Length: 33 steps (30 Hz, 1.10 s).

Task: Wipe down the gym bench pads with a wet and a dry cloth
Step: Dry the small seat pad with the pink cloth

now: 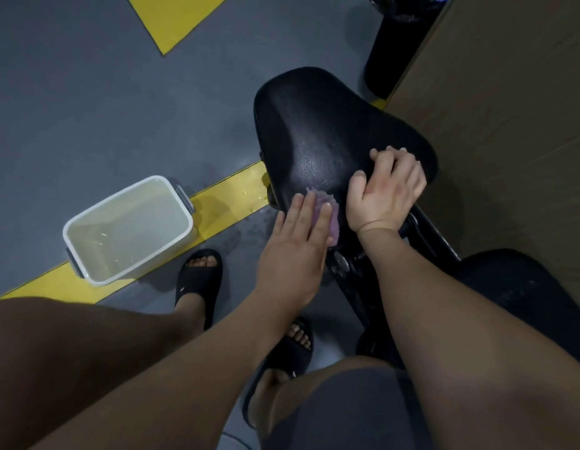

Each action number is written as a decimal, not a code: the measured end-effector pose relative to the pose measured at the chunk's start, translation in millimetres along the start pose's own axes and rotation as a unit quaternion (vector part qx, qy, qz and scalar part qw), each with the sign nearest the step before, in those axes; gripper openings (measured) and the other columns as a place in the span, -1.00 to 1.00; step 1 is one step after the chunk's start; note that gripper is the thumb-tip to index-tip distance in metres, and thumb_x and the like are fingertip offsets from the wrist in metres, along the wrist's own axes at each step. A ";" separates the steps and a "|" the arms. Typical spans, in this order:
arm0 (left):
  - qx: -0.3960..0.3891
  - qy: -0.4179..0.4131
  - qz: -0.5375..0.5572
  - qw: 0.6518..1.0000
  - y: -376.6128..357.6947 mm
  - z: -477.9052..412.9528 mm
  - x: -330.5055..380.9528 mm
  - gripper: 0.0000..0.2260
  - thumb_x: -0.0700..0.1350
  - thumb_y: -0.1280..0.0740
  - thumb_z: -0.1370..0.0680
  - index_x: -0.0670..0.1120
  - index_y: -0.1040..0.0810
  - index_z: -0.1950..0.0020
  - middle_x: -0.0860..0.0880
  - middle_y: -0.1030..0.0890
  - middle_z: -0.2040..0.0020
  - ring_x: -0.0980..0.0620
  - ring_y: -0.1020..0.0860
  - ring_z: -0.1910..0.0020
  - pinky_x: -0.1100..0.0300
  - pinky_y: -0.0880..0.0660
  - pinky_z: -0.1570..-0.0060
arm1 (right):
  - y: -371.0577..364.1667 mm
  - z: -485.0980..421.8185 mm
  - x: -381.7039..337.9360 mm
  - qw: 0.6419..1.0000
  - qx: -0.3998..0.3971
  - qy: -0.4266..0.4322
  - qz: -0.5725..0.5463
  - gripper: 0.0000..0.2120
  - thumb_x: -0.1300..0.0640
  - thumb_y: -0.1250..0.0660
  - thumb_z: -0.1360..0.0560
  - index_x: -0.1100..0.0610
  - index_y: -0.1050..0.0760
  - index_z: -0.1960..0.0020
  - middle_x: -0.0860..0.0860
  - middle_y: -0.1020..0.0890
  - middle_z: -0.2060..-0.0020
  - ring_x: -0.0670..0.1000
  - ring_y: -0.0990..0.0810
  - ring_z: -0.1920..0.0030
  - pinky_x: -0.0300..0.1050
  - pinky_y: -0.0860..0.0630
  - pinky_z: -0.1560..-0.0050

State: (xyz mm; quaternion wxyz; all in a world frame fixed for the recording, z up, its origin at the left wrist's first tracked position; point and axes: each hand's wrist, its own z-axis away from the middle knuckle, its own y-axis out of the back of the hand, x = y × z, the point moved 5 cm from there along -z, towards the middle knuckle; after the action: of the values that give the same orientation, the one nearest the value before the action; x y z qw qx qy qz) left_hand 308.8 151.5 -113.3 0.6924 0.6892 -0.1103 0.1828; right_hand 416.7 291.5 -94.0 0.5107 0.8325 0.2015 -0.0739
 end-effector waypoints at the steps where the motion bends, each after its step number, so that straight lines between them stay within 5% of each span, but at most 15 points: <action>1: -0.016 -0.001 -0.008 1.000 -2.6 4.9 0.2 -0.50 0.02 0.03 -0.71 -0.09 -0.13 -0.64 -0.16 -0.09 -0.65 -0.15 -0.01 -0.64 -0.15 -0.06 -0.58 | 0.0 0.2 0.6 1.000 0.003 0.001 0.001 -0.68 0.03 -0.27 -0.43 0.18 -0.55 -0.10 0.15 -0.54 -0.17 0.22 -0.47 -0.30 0.24 -0.24 -0.46; 8: -0.028 0.016 -0.035 0.999 15.3 -61.3 10.1 -0.51 0.05 0.03 -0.73 0.03 -0.02 -0.67 -0.03 -0.02 -0.67 -0.04 0.08 -0.65 -0.21 0.11 -0.58 | 0.0 0.2 1.8 1.000 0.020 -0.001 -0.007 -0.71 0.07 -0.28 -0.43 0.17 -0.56 -0.09 0.16 -0.56 -0.16 0.23 -0.48 -0.31 0.26 -0.25 -0.46; 14: -0.031 0.047 -0.002 0.998 18.2 -21.2 -4.1 -0.49 0.09 0.11 -0.71 0.01 -0.06 -0.66 -0.02 -0.04 -0.67 -0.02 0.07 -0.65 -0.18 0.06 -0.59 | -1.2 -0.6 1.0 1.000 0.010 0.009 -0.011 -0.71 0.08 -0.27 -0.44 0.16 -0.55 -0.11 0.15 -0.54 -0.19 0.22 -0.46 -0.34 0.22 -0.21 -0.49; 18: 0.003 0.168 0.076 0.983 29.5 -79.3 -37.9 -0.51 0.02 0.01 -0.73 -0.06 -0.07 -0.65 -0.15 -0.12 -0.64 -0.14 -0.12 -0.61 -0.20 -0.12 -0.53 | -2.6 1.5 3.4 1.000 0.018 0.010 -0.009 -0.71 0.08 -0.25 -0.44 0.18 -0.54 -0.10 0.15 -0.54 -0.19 0.22 -0.46 -0.34 0.23 -0.22 -0.47; 23: 0.039 0.209 0.195 0.958 36.5 -56.7 -39.6 -0.51 -0.02 -0.06 -0.74 -0.11 -0.09 -0.65 -0.13 -0.16 -0.64 -0.19 -0.36 -0.48 0.04 -0.32 -0.38 | -5.0 1.1 1.4 0.999 0.028 0.014 -0.007 -0.72 0.08 -0.28 -0.43 0.21 -0.50 -0.07 0.17 -0.54 -0.19 0.23 -0.46 -0.32 0.27 -0.24 -0.46; 26: 0.053 0.222 0.273 0.935 33.6 -22.3 -23.2 -0.49 0.00 -0.08 -0.74 -0.08 -0.05 -0.67 -0.07 -0.13 -0.65 -0.10 -0.31 -0.52 0.25 -0.23 -0.35 | -3.3 1.0 2.9 0.999 0.031 0.013 -0.004 -0.72 0.08 -0.28 -0.43 0.21 -0.49 -0.06 0.17 -0.54 -0.19 0.23 -0.46 -0.33 0.27 -0.24 -0.45; 30: 0.033 0.311 0.310 0.898 24.1 -72.9 -71.7 -0.56 0.01 -0.04 -0.74 -0.16 -0.25 -0.57 -0.21 -0.53 -0.37 -0.23 -0.48 -0.34 0.13 -0.34 -0.13 | -5.8 2.6 1.4 0.999 0.041 0.025 -0.005 -0.71 0.08 -0.28 -0.42 0.23 -0.49 -0.06 0.19 -0.54 -0.18 0.24 -0.47 -0.31 0.29 -0.29 -0.40; 33: 0.028 0.337 0.336 0.879 19.4 -81.7 -91.8 -0.59 0.01 -0.03 -0.74 -0.21 -0.45 -0.40 -0.23 -0.61 -0.22 -0.23 -0.54 -0.24 0.10 -0.40 -0.11 | -7.5 3.2 3.0 0.999 0.042 0.020 0.001 -0.70 0.08 -0.28 -0.42 0.24 -0.50 -0.07 0.20 -0.54 -0.18 0.25 -0.48 -0.31 0.31 -0.29 -0.39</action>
State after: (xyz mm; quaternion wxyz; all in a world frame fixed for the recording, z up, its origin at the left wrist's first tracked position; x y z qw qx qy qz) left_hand 209.4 223.2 -134.8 0.5650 0.5269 -0.0899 0.6285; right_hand 416.6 292.5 -102.6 0.4711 0.8548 0.2078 -0.0650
